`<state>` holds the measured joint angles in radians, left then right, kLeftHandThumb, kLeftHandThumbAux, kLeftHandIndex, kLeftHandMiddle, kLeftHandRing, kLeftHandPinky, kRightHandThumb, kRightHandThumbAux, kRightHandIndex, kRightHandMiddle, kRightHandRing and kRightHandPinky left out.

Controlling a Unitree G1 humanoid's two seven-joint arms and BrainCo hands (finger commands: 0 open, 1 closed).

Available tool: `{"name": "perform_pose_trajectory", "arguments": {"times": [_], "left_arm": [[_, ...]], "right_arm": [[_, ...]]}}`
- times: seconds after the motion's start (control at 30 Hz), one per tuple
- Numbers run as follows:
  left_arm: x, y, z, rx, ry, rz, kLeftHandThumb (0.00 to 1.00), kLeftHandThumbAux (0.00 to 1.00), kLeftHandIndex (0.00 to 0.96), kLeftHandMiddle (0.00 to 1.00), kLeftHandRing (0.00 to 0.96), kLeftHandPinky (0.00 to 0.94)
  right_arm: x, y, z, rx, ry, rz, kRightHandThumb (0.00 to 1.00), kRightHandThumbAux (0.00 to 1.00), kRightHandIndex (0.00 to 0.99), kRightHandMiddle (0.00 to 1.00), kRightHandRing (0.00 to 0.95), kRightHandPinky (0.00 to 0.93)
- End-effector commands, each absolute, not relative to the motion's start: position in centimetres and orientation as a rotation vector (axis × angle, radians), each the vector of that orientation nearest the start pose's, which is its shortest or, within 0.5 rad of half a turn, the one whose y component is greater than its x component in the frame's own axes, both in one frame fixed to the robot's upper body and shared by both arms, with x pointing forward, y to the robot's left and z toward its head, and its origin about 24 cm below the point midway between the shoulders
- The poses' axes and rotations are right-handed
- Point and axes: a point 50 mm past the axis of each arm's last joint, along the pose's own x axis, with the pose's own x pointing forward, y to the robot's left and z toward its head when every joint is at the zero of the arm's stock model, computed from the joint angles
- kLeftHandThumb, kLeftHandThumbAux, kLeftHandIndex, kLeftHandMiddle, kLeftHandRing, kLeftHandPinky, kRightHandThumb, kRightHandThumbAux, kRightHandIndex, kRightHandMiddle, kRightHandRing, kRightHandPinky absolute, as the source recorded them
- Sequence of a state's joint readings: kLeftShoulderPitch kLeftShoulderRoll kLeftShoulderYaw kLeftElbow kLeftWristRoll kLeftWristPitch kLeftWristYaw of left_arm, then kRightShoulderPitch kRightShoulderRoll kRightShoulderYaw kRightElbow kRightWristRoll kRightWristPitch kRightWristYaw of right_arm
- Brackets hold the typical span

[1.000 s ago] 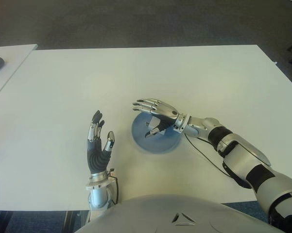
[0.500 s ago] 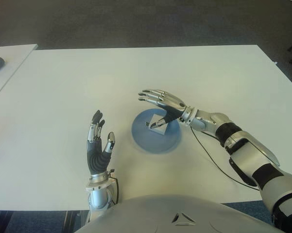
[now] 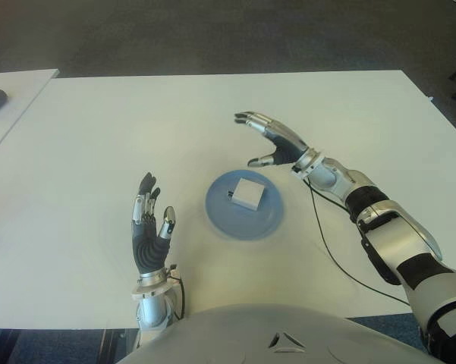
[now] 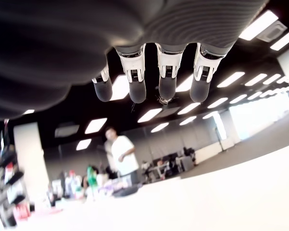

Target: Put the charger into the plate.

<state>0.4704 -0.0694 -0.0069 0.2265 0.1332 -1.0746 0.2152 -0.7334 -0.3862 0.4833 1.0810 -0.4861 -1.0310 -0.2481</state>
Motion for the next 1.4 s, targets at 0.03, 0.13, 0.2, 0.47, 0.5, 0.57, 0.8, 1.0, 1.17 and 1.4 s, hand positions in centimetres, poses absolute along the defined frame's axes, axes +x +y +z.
{"name": "perform_pose_trajectory", "arguments": {"times": [0.03,0.13,0.2,0.47,0.5,0.57,0.8,1.0,1.17,1.4], "left_arm": [[16.6,15.6,-1.6,0.047,-0.305,0.203,0.202,0.557,0.122,0.07,0.049,0.06],[16.8,16.0,-1.7,0.055,-0.287,0.212,0.207,0.559,0.121,0.07,0.05,0.066],[16.9,16.3,-1.7,0.058,-0.271,0.218,0.21,0.564,0.115,0.067,0.051,0.07],[17.5,17.4,-1.5,0.064,-0.217,0.244,0.216,0.576,0.097,0.07,0.061,0.085],[17.6,17.5,-1.5,0.064,-0.216,0.244,0.217,0.577,0.096,0.072,0.062,0.087],[17.7,17.7,-1.4,0.061,-0.212,0.245,0.217,0.572,0.097,0.076,0.066,0.09],[18.0,18.1,-1.4,0.058,-0.197,0.244,0.217,0.551,0.106,0.09,0.08,0.105],[18.2,18.5,-1.5,0.058,-0.176,0.25,0.228,0.547,0.109,0.102,0.092,0.113],[18.4,19.5,-2.0,0.076,-0.108,0.281,0.238,0.567,0.105,0.108,0.099,0.116],[19.3,20.7,-2.7,0.11,0.003,0.303,0.202,0.602,0.101,0.119,0.117,0.144]], "right_arm": [[33.0,-15.1,6.5,-0.614,-0.483,0.479,0.107,0.22,0.0,0.0,0.0,0.0],[32.4,-16.3,5.5,-0.554,-0.434,0.429,0.093,0.236,0.0,0.0,0.0,0.0],[32.0,-17.0,4.8,-0.524,-0.401,0.399,0.094,0.267,0.0,0.004,0.0,0.0],[31.4,-18.9,3.4,-0.421,-0.3,0.301,0.135,0.327,0.012,0.014,0.0,0.0],[31.4,-19.0,3.4,-0.411,-0.295,0.299,0.143,0.335,0.013,0.014,0.0,0.0],[31.1,-19.2,2.9,-0.321,-0.262,0.292,0.162,0.358,0.015,0.014,0.0,0.0],[31.3,-19.2,1.6,-0.021,-0.162,0.218,0.234,0.454,0.024,0.027,0.001,0.01],[31.1,-19.1,0.6,0.144,-0.114,0.154,0.296,0.496,0.06,0.081,0.046,0.076],[30.6,-19.0,-0.1,0.212,-0.095,0.125,0.301,0.493,0.09,0.114,0.071,0.087],[29.4,-17.8,-1.5,0.28,-0.073,0.099,0.3,0.458,0.13,0.151,0.097,0.105]]}}
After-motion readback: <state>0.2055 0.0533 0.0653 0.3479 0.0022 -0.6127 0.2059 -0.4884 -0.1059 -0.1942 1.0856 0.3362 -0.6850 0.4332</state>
